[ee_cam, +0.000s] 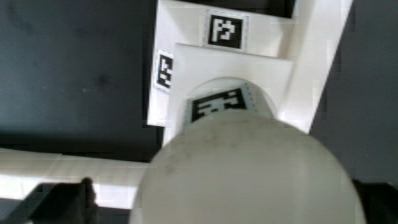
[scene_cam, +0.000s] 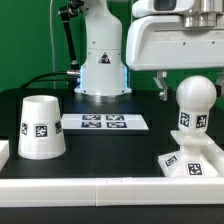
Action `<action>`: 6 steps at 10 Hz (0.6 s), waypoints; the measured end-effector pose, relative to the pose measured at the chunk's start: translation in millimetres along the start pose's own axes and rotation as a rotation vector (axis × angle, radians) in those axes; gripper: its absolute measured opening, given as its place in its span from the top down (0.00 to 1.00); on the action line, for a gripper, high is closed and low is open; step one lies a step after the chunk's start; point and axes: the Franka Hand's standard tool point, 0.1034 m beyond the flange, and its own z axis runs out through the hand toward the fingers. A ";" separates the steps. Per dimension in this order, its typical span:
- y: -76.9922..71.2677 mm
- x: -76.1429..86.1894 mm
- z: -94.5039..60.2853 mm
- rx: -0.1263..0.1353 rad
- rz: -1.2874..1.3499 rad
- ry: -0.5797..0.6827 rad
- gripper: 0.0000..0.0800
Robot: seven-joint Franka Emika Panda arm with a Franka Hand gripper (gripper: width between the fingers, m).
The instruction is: Assemble lamp
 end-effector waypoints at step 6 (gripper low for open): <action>-1.5 1.4 1.7 0.000 0.032 0.000 0.28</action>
Offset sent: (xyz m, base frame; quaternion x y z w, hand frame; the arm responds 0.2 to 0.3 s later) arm 0.0062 0.0073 0.0038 -0.0009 -0.0116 0.0166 0.9998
